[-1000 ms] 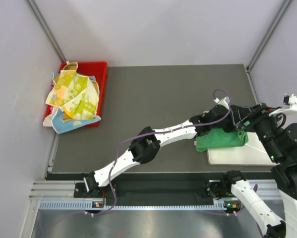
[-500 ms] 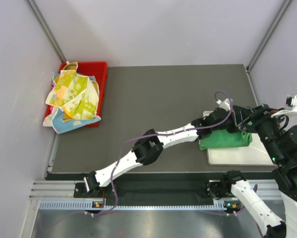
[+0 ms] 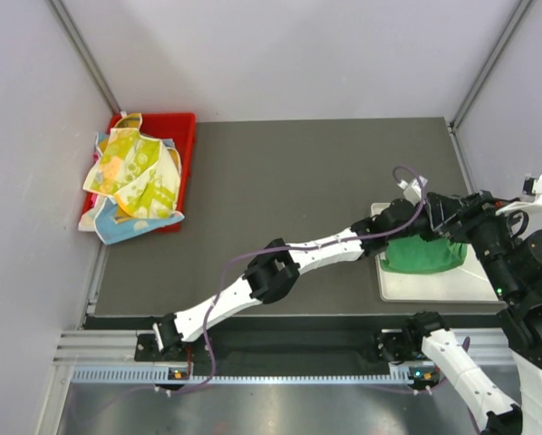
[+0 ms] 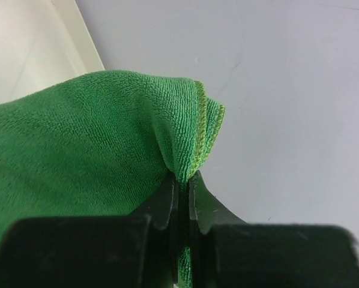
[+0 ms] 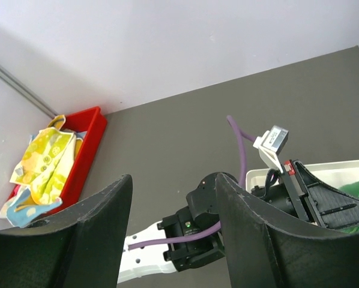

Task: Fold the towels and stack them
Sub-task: Neatly place the folded towel into the bin

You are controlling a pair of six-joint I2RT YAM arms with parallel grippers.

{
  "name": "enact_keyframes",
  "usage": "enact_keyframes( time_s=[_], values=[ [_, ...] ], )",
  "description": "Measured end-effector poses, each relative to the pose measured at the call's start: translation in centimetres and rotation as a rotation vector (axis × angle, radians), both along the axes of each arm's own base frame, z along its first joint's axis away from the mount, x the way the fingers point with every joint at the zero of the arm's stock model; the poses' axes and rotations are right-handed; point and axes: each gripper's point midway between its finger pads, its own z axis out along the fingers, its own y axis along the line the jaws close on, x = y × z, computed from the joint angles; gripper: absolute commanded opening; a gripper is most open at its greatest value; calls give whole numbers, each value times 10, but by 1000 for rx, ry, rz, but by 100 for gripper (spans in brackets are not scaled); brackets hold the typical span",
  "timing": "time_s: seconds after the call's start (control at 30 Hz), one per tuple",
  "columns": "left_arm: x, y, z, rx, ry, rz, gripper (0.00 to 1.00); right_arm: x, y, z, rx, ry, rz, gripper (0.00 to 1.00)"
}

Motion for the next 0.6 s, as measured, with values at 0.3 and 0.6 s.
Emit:
enact_keyframes(
  time_s=[0.3, 0.6],
  values=[
    [1, -2, -18, 16, 18, 9, 0, 0, 0, 0, -1, -1, -1, 58],
    [3, -3, -22, 16, 30, 16, 36, 0, -1, 0, -1, -1, -3, 58]
  ],
)
